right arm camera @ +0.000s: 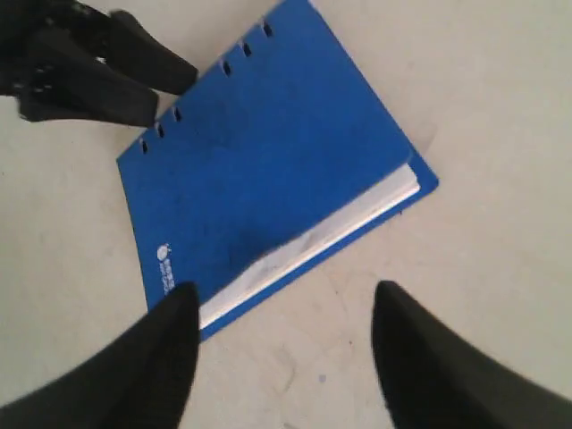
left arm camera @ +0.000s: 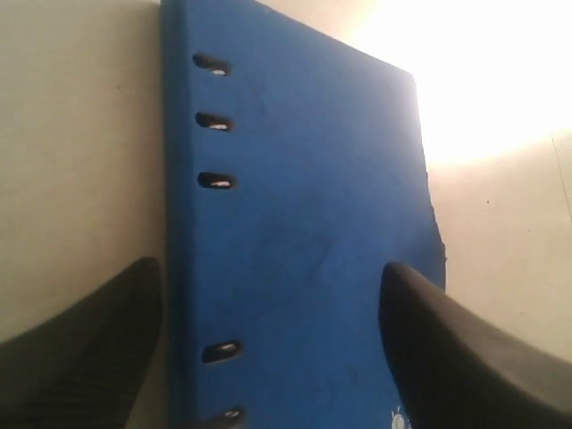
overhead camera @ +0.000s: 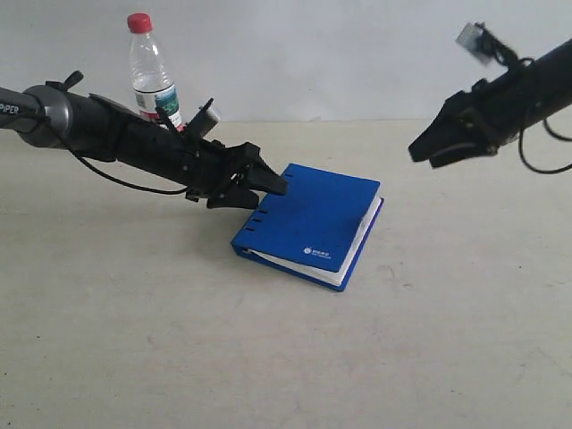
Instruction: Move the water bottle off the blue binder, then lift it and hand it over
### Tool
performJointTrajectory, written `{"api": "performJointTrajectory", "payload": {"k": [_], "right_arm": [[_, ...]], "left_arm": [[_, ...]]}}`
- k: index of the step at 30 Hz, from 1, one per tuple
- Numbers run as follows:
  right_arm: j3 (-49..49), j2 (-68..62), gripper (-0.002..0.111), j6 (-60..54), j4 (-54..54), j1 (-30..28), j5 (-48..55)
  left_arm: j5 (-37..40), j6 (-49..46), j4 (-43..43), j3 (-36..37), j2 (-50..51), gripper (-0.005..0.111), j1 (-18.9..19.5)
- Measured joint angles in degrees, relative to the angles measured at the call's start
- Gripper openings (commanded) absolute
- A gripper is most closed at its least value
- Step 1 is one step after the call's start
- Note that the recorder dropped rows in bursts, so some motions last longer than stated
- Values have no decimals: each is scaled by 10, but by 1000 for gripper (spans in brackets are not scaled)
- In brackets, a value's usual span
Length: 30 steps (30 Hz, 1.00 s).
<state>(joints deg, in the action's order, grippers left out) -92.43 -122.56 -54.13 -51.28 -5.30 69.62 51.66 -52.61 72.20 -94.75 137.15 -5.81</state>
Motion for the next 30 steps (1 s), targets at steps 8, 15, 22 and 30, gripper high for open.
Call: {"api": "performJointTrajectory", "payload": {"k": [8,15,22,30], "right_arm": [[0,-87,67,52,0,30,-1],[0,-125,67,55,-57,31,-2],[0,-141,67,44,-107,35,-1],[0,-141,67,0,-155,72,-7]], "left_arm": [[0,0,0,0,0,64,0],[0,0,0,0,0,64,0],[0,0,0,0,0,64,0],[0,0,0,0,0,64,1]]}}
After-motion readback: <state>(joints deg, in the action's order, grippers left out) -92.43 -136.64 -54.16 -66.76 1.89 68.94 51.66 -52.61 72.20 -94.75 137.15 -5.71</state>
